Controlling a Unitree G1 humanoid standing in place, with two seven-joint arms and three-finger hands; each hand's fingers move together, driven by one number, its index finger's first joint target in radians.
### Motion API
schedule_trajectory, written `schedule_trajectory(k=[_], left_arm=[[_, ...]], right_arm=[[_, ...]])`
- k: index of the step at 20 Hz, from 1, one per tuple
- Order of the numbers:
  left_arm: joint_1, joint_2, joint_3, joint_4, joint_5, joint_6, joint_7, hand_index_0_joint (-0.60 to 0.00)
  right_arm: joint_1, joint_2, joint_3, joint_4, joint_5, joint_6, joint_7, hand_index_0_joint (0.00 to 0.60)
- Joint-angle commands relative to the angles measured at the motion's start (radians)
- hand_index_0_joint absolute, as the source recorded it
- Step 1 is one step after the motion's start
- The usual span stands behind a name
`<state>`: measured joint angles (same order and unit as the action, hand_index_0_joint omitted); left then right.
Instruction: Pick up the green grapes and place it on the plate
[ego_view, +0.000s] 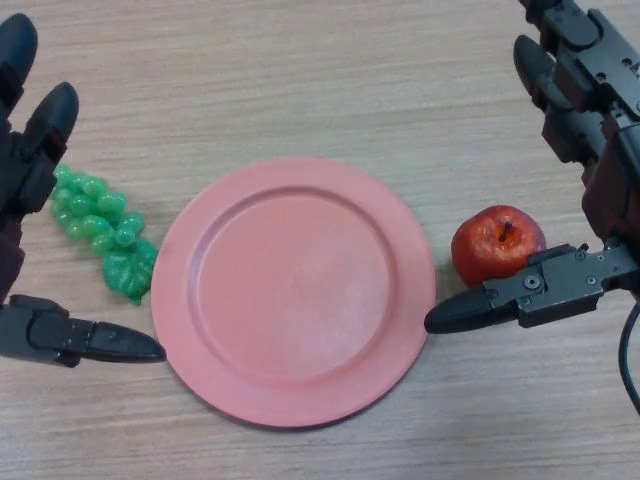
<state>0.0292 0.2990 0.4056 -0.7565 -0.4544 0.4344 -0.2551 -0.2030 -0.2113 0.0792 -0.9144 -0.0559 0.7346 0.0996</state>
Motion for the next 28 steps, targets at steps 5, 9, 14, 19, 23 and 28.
schedule_trajectory(k=[5, 9, 14, 19, 23, 28], left_arm=[[-0.031, 0.044, 0.063, -0.011, -0.021, -0.189, -0.01, 0.0], [-0.072, 0.075, 0.063, 0.11, 0.11, -0.284, 0.008, 0.0], [-0.181, 0.175, 0.06, 0.415, 0.262, -0.452, 0.051, 0.0], [-0.311, 0.293, -0.008, 0.732, 0.515, -0.599, 0.127, 0.0], [-0.409, 0.339, -0.085, 0.969, 0.681, -0.687, 0.188, 0.0], [-0.51, 0.345, -0.179, 1.168, 0.864, -0.747, 0.241, 0.0]], right_arm=[[-0.029, -0.005, -0.042, -0.057, -0.028, -0.149, -0.035, 0.0], [-0.021, -0.007, -0.052, -0.045, -0.015, -0.169, -0.043, 0.0], [-0.029, -0.016, -0.072, -0.036, 0.008, -0.168, -0.035, 0.0], [-0.024, -0.029, -0.102, -0.032, 0.038, -0.179, -0.031, 0.0], [-0.019, -0.039, -0.123, -0.03, 0.062, -0.186, -0.033, 0.0], [-0.007, -0.049, -0.147, -0.033, 0.084, -0.19, -0.035, 0.0]])
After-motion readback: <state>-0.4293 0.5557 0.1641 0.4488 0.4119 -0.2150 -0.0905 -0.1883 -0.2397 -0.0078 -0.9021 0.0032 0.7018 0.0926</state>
